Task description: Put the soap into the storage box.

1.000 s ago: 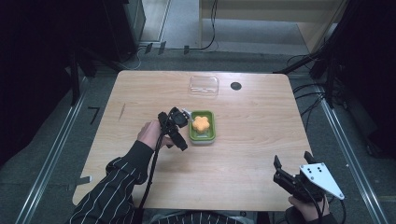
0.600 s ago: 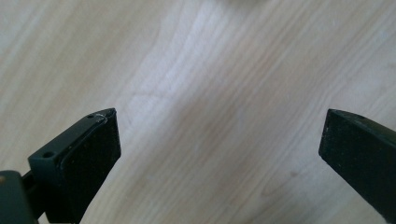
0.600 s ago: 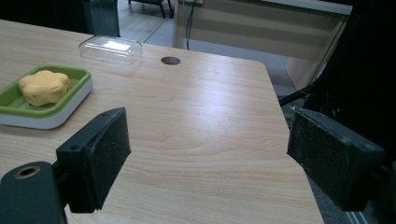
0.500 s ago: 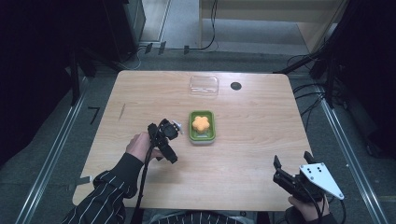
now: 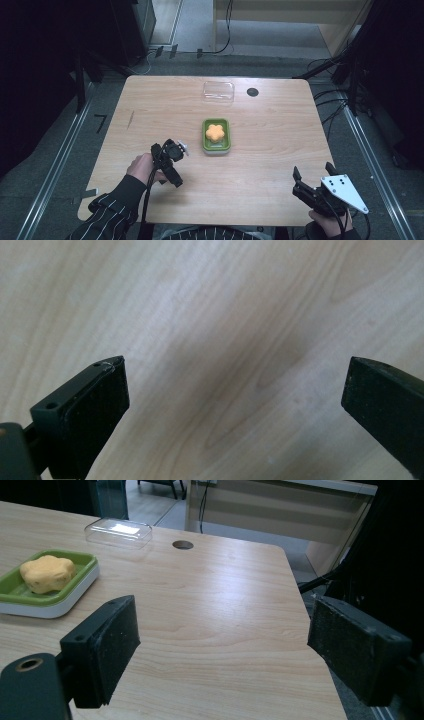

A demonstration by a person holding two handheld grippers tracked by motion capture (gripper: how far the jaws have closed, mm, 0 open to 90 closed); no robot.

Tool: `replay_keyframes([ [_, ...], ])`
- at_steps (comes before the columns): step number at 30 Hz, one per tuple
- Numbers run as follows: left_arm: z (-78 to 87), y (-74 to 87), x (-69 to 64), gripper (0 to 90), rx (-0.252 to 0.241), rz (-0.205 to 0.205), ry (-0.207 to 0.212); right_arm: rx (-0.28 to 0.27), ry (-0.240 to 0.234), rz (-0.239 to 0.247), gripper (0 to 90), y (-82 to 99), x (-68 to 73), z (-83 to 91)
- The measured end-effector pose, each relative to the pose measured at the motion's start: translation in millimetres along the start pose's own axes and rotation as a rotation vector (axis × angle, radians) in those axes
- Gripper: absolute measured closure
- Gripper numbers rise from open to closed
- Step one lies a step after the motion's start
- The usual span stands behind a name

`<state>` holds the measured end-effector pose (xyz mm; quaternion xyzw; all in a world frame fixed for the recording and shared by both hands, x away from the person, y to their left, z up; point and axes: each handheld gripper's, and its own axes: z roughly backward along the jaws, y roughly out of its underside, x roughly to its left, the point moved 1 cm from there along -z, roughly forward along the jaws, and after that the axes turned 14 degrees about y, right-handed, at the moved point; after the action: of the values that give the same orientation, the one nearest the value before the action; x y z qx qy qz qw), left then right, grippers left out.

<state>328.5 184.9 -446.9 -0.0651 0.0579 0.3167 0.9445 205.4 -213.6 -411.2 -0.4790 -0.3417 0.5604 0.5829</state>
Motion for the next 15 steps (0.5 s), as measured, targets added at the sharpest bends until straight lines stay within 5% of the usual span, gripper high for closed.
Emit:
replay_keyframes([
  [15, -6.7, 34.9, -10.0, 0.0, 0.013, 0.019, 0.025, -0.001, 0.000, 0.002, 13.7, 0.2, -0.7, -0.1],
])
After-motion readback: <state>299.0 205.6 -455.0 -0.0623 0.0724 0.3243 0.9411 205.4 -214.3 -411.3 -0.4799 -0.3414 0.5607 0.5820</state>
